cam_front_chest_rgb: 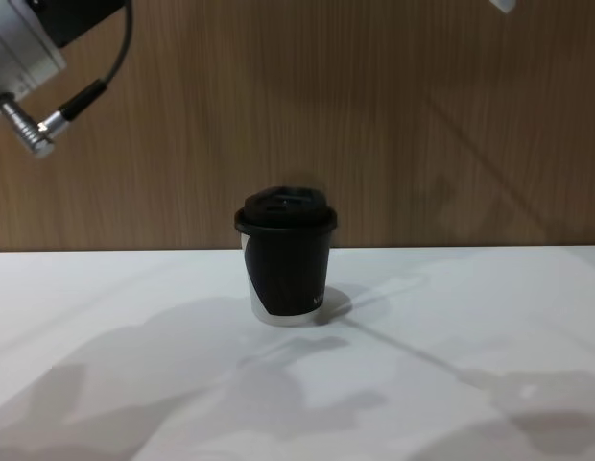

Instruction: Pick up the straw with one hand, pass it to the other hand, and insert it into the cup.

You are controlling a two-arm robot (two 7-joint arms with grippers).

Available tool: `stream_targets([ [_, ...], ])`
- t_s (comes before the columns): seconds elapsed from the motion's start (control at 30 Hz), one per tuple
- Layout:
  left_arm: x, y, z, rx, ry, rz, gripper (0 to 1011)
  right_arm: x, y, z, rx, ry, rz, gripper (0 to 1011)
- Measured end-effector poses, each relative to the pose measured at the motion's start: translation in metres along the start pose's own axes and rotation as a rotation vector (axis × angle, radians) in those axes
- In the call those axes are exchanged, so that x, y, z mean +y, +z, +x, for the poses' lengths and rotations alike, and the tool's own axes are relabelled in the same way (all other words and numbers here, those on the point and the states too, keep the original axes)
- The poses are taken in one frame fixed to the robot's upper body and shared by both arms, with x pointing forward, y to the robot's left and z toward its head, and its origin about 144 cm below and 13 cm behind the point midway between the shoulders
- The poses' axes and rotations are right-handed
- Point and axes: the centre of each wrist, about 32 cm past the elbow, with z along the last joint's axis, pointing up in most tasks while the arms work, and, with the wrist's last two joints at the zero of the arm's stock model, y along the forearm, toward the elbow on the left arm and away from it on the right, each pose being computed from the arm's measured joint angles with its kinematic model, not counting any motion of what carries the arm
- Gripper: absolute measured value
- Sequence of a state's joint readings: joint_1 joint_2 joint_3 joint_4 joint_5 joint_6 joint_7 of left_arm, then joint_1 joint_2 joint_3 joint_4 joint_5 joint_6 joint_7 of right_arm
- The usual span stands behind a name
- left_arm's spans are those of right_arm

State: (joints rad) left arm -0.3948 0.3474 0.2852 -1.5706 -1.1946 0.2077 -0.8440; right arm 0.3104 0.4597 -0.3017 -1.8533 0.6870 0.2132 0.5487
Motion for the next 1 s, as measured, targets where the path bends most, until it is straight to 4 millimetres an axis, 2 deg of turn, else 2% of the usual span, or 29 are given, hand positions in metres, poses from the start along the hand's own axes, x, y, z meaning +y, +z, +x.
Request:
stream_targets([
  [1.0,-0.035,-0.018,0.028,0.148,-0.038,-0.023,1002,0.0,0.0,0.0,0.0,0.0,0.0,1],
])
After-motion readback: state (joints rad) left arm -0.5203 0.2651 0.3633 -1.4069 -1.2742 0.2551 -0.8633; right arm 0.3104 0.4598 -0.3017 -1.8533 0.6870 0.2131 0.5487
